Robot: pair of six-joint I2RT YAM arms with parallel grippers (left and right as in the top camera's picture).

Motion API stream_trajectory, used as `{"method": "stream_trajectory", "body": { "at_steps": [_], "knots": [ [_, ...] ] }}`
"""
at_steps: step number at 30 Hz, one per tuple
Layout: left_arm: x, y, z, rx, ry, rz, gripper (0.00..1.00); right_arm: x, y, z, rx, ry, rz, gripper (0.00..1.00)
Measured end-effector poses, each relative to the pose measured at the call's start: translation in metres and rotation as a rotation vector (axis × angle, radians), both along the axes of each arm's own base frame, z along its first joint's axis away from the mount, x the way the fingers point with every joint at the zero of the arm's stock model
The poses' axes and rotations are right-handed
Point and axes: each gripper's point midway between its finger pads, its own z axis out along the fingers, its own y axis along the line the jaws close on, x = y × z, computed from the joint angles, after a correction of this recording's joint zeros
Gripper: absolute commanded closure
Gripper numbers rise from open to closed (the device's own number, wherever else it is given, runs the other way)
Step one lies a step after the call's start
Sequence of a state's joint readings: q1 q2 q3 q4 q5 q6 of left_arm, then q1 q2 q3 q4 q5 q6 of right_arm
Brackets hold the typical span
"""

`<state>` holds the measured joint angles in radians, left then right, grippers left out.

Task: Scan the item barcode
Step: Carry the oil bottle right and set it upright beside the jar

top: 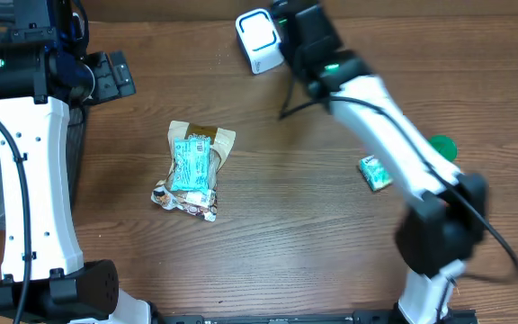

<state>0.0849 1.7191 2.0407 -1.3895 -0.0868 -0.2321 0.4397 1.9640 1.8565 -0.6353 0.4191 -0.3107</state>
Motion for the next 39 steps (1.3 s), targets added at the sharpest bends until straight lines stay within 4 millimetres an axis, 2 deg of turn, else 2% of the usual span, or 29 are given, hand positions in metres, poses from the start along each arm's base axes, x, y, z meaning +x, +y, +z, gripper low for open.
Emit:
{"method": "stream_trajectory", "body": {
  "at_steps": [2,4,6,10,15,19,23,28,33,35,37,39],
  "knots": [
    [0.000,0.000,0.000,0.001,0.000,0.000,0.01,-0.026,-0.024,0.007,0.065,0.103,-0.013,0.84],
    [0.000,0.000,0.000,0.001,0.000,0.000,0.00,-0.044,-0.044,0.009,0.127,0.181,-0.042,0.85],
    [0.000,0.000,0.000,0.001,-0.001,0.000,0.01,-0.068,-0.071,-0.009,0.189,0.328,-0.119,0.85],
    [0.000,0.000,0.000,0.000,0.000,0.000,0.00,-0.101,-0.112,-0.044,0.262,0.538,-0.293,0.85],
    [0.000,0.000,0.000,0.001,0.000,0.000,0.00,-0.130,-0.152,-0.064,0.320,0.681,-0.478,0.85],
    [0.000,0.000,0.000,0.000,0.000,0.000,0.00,-0.143,-0.167,-0.075,0.341,0.733,-0.545,0.82],
    [0.000,0.000,0.000,0.000,0.000,0.000,0.00,-0.151,-0.171,-0.092,0.343,0.774,-0.571,0.78],
    [0.000,0.000,0.000,0.001,0.000,0.000,0.00,-0.146,-0.171,-0.117,0.352,0.762,-0.571,0.79],
    [0.000,0.000,0.000,0.001,0.000,0.000,0.00,-0.142,-0.179,-0.132,0.315,0.727,-0.592,0.77],
    [0.000,0.000,0.000,0.001,0.000,0.000,0.00,-0.141,-0.182,-0.137,0.303,0.718,-0.600,0.74],
    [0.000,0.000,0.000,0.000,0.000,0.000,0.00,-0.142,-0.184,-0.140,0.294,0.716,-0.604,0.66],
    [0.000,0.000,0.000,0.001,0.000,0.000,0.00,-0.142,-0.184,-0.141,0.291,0.715,-0.608,0.62]
  ]
}}
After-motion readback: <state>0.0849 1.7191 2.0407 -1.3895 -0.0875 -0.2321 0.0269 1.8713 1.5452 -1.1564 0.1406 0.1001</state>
